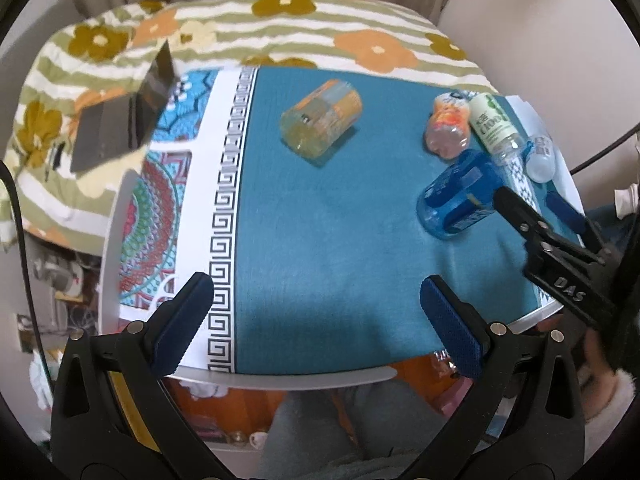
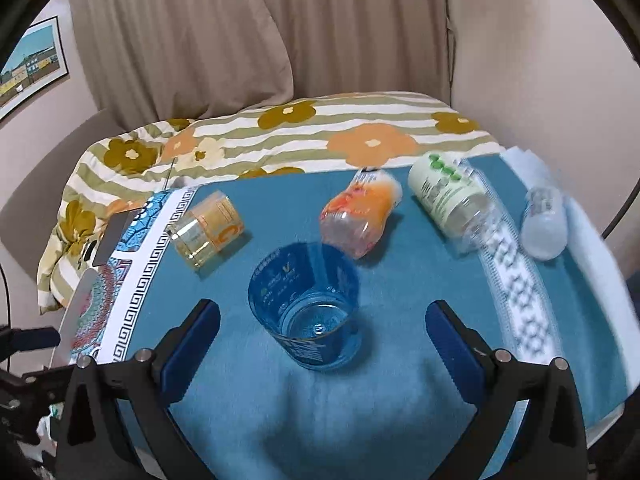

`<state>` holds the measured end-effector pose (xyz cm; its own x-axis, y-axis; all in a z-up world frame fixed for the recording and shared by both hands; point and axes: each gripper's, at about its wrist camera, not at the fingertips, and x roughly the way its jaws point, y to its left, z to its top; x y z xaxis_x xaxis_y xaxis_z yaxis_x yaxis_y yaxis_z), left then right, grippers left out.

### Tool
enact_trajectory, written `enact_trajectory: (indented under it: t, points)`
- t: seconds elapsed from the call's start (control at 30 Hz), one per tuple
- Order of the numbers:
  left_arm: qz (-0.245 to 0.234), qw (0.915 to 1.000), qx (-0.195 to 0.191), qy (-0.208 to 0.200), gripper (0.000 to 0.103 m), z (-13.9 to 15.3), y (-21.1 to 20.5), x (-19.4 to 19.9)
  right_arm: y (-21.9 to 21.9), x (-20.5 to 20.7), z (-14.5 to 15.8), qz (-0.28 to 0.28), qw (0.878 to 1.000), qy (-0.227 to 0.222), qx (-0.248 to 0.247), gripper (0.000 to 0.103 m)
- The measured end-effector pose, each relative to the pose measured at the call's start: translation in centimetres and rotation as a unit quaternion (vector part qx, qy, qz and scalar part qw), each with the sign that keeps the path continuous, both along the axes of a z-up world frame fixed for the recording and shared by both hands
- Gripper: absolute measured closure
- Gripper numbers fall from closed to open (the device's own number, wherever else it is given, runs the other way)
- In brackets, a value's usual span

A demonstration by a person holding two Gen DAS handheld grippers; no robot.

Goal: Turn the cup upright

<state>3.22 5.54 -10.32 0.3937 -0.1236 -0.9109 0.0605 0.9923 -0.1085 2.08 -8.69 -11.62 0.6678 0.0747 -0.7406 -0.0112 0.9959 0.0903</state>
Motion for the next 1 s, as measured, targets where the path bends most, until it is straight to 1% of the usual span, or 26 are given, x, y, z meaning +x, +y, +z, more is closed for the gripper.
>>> enact_trajectory:
  t: [0.1,0.23,0.4,0.5,0.6,0.7,1.0]
  points:
    - [-0.001,0.9999,0.003,-0.016,0.0,1.8,-0.8,-0.5,-1.0,-0.8,2.2,0.01,1.0,0.014,-0.003,0.0]
    - [0.006,0.999,0.0,-0.045,0.0,4.4,-1.9,-1.3,-2.7,-2.4,5.5,0.008,0.999,0.029,-0.027,0.0]
    - [0.011,0.9963,0.007,-0.085,0.0,7.1,-3.4,-2.0,-4.8,-3.5,7.8,-0.01,0.998,0.053,-0.043,0.0]
    - [0.01,0.9945,0.014,-0.104,0.0,8.2,-4.1,-2.2,-5.9,-3.9,8.5,-0.018,0.997,0.063,-0.043,0.0]
    - [0.011,0.993,0.019,-0.116,0.0,8.9,-4.6,-2.5,-6.2,-4.4,9.0,-0.02,0.996,0.064,-0.053,0.0]
    - [0.011,0.9922,0.02,-0.123,0.0,9.1,-4.8,-2.7,-6.1,-4.8,9.2,-0.019,0.996,0.058,-0.068,0.0]
    - [0.016,0.9902,0.024,-0.137,0.0,9.4,-5.0,-3.4,-6.3,-5.1,9.5,-0.017,0.997,0.049,-0.06,0.0]
